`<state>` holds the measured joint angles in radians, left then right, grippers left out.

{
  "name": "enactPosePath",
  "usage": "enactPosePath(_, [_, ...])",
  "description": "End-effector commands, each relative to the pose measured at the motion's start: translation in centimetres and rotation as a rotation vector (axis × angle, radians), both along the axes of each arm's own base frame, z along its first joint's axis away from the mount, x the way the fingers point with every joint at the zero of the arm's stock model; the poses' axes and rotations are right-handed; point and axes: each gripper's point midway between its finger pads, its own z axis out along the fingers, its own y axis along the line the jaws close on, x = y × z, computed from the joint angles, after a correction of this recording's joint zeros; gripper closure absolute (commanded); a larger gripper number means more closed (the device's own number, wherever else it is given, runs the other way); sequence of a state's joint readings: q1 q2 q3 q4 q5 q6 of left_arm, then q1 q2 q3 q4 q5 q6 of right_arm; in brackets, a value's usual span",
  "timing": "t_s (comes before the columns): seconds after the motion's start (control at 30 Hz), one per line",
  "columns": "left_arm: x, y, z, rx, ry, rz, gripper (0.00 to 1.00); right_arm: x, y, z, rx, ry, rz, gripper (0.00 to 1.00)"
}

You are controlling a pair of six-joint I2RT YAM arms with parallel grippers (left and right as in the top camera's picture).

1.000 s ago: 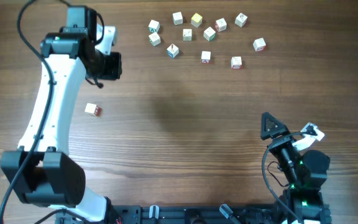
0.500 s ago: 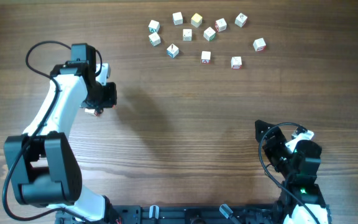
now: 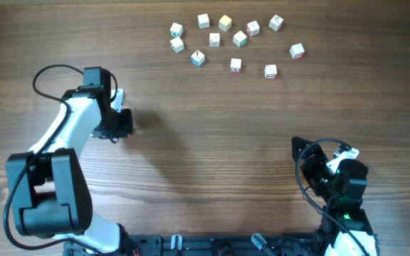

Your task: Form a horizontal line

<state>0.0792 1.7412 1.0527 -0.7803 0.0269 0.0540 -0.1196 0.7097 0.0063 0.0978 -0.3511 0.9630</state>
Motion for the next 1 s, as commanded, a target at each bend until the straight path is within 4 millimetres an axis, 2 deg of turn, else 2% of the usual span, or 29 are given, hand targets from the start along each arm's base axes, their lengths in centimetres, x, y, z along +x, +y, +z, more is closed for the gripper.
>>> enactPosePath(0.0, [-0.6,1.8,-0.9,0.030,0.016,0.052,0.85,0.0,0.0,0.0,-0.010,-0.007,0.012,0.00])
enactPosePath(0.13, [-0.5,2.1,-0.9,0.030,0.011,0.060,0.78,0.0,0.0,0.0,-0.010,-0.007,0.012,0.00])
enactPosePath(0.27, [-0.3,1.9,-0.8,0.022,0.005,0.056,0.77,0.0,0.0,0.0,-0.010,-0.007,0.012,0.00])
enactPosePath(0.73, [0.0,1.1,-0.5,-0.021,-0.011,0.052,0.54,0.0,0.0,0.0,-0.010,-0.007,0.012,0.00])
enactPosePath(0.9, [0.3,1.2,0.6,-0.018,-0.047,0.051,0.52,0.0,0.0,0.0,-0.010,-0.007,0.012,0.00])
enactPosePath(0.97, [0.6,0.7,1.5,-0.043,-0.080,0.047,0.48,0.0,0.0,0.0,-0.010,-0.007,0.012,0.00])
